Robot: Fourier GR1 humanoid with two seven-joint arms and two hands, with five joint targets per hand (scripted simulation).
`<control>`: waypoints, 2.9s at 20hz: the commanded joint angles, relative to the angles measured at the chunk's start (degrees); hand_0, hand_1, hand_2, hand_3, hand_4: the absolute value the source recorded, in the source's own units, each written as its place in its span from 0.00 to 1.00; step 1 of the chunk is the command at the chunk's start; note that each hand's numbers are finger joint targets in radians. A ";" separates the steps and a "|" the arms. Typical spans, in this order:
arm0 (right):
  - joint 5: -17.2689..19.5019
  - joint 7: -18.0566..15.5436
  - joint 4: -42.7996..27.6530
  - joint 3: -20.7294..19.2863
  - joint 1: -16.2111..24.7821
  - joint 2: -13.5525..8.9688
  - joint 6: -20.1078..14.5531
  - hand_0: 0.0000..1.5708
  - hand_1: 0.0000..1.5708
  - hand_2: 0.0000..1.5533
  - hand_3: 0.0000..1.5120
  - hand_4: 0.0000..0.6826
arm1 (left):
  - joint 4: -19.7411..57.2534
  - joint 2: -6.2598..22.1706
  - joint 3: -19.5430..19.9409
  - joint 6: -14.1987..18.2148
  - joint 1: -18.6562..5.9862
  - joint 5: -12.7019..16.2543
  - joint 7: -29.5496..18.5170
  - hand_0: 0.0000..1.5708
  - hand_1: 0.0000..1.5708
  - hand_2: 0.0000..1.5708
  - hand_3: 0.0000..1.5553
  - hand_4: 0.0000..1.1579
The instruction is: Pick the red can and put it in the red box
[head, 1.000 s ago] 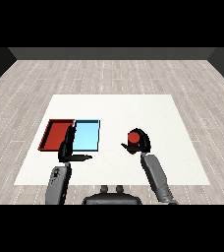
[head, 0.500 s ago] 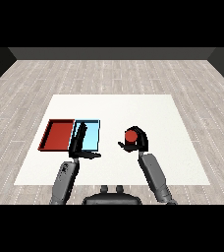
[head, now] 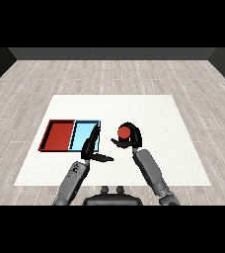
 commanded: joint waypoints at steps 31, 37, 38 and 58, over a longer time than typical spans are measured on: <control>-7.69 1.52 -8.50 19.59 -2.86 0.01 -13.18 0.93 0.93 0.93 0.92 0.80 | 13.94 0.02 -13.34 14.16 -15.55 6.18 1.63 0.00 0.00 0.00 0.00 0.00; -9.64 -2.29 -3.27 13.92 -5.96 -0.02 -7.07 0.97 0.97 0.95 0.93 0.77 | 14.45 0.04 -14.63 20.19 -17.49 5.46 3.54 0.58 0.58 0.61 0.44 0.65; -9.58 -1.30 -3.69 18.36 -6.91 -0.02 -11.30 0.96 0.96 0.94 0.93 0.77 | 12.59 0.25 -6.99 12.71 -15.38 2.29 6.03 0.82 0.82 0.84 0.80 0.74; -9.51 -0.37 -5.35 17.61 -7.89 -0.04 -11.91 0.95 0.95 0.94 0.92 0.80 | 9.65 0.06 -11.61 23.25 -16.75 2.20 7.94 1.00 1.00 0.97 0.92 0.80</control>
